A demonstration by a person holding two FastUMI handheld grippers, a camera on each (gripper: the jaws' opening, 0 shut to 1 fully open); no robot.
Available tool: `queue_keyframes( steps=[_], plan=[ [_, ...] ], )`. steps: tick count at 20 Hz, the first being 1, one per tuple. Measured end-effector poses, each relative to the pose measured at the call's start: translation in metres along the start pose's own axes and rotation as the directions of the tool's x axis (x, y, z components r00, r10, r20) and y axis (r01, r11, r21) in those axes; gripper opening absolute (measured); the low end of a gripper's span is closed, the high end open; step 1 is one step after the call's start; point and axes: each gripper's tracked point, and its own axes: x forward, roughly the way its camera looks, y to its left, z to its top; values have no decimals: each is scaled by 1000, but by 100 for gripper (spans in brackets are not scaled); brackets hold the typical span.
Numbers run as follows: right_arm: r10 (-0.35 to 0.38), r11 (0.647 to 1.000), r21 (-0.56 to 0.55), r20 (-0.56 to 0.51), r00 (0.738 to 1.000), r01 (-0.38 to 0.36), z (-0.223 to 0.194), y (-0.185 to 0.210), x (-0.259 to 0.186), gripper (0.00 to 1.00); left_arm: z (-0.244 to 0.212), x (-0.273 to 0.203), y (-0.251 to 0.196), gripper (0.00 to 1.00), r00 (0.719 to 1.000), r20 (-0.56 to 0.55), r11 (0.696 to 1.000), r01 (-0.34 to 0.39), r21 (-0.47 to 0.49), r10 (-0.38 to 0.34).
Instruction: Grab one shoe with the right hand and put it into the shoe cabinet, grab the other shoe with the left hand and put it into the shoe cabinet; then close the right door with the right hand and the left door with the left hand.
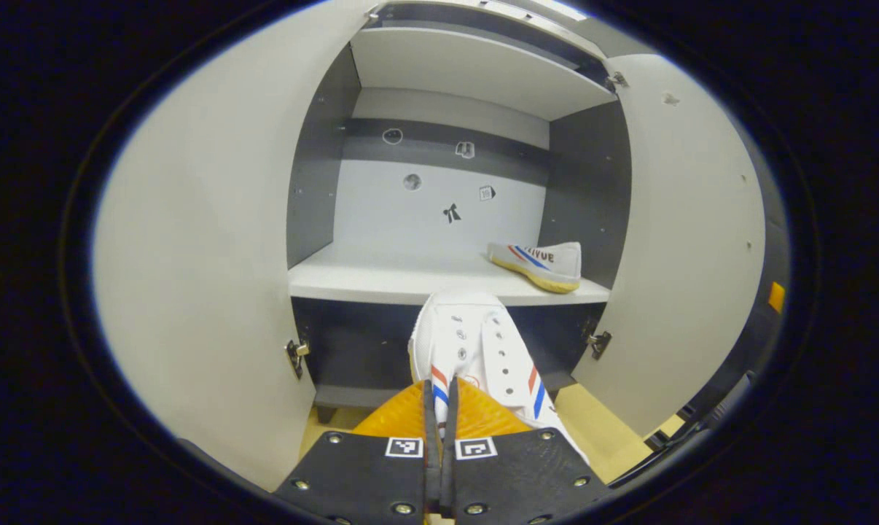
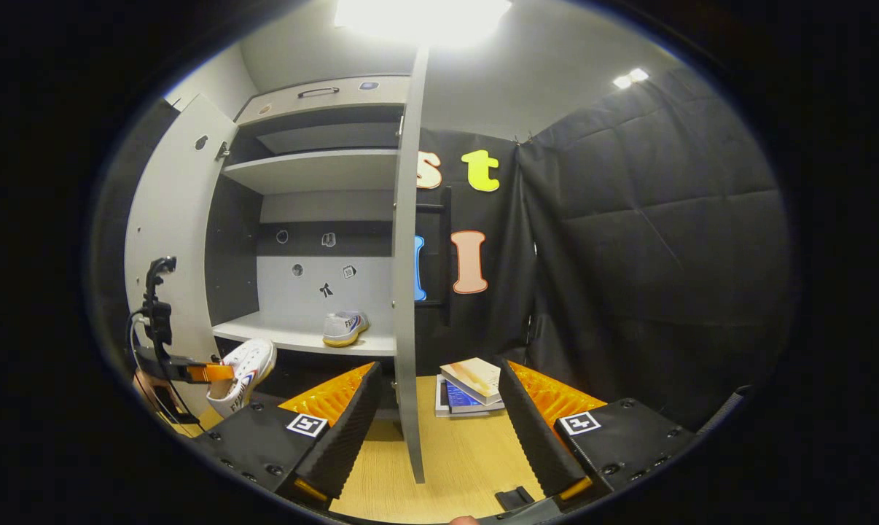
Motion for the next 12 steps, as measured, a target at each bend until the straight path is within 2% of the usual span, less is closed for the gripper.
queue_keyframes(
  steps=[5, 6, 8, 9, 10, 12],
  plan=[
    [-19, 1000, 9, 2, 1000, 19, 3, -12, 3, 99, 0, -2, 1, 1, 998, 62, 1000, 6, -2, -6],
    [-22, 1000, 10, 1, 1000, 22, 3, -13, 4, 96, -1, -3, 1, 1, 997, 73, 1000, 5, 2, -5],
    [-27, 1000, 15, 6, 1000, 27, 3, -16, 6, 99, -1, -4, 0, 1, 995, 99, 1000, -2, 9, 1],
    [-30, 999, 17, 4, 1000, 30, 2, -18, 7, 96, -2, -5, 0, 1, 994, 108, 1000, -5, 9, 4],
    [-32, 999, 18, 2, 999, 32, 1, -19, 8, 99, -2, -6, 0, 1, 993, 116, 1000, -6, 5, 5],
    [-40, 999, 20, -5, 999, 40, -1, -25, 11, 96, -3, -6, 1, 1, 992, 124, 1000, -7, 0, 7]
  ],
)
